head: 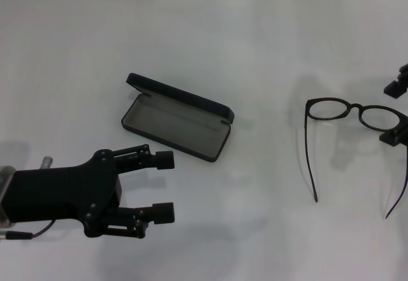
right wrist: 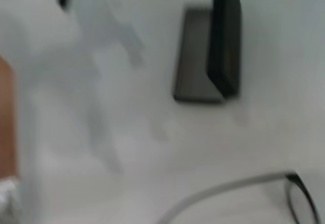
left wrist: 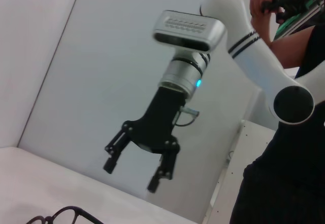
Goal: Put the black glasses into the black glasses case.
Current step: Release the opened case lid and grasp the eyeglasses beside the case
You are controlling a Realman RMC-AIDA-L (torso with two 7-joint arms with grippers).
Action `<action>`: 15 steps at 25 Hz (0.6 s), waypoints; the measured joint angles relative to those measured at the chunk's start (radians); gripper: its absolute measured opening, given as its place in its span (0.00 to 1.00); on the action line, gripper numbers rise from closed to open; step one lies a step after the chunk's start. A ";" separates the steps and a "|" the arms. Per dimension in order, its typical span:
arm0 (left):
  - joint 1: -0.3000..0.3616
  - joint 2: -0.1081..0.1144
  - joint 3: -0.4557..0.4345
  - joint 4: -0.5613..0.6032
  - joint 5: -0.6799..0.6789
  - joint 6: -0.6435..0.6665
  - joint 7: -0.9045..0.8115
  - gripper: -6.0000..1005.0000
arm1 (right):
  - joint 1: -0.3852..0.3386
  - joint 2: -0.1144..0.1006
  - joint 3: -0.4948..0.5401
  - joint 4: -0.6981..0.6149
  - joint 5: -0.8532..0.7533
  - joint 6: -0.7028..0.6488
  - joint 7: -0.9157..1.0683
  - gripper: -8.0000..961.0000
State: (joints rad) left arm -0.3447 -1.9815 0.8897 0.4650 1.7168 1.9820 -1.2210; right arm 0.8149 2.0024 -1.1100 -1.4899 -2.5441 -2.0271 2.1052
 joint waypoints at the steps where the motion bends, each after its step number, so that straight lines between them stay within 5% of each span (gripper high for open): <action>1: 0.000 -0.002 0.000 0.000 0.000 0.000 0.002 0.89 | 0.023 0.004 -0.042 -0.001 -0.044 0.010 0.022 0.92; 8: 0.002 -0.017 0.000 -0.007 0.016 -0.003 0.023 0.89 | 0.054 0.017 -0.302 0.030 -0.230 0.161 0.111 0.91; 13: 0.005 -0.021 -0.002 -0.019 0.022 -0.007 0.035 0.89 | 0.047 0.021 -0.346 0.115 -0.248 0.296 0.128 0.90; 15: 0.006 -0.023 -0.004 -0.019 0.025 -0.014 0.035 0.89 | 0.046 0.021 -0.357 0.169 -0.249 0.351 0.129 0.82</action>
State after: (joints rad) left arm -0.3389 -2.0043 0.8855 0.4462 1.7420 1.9682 -1.1857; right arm 0.8606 2.0234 -1.4669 -1.3207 -2.7933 -1.6764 2.2341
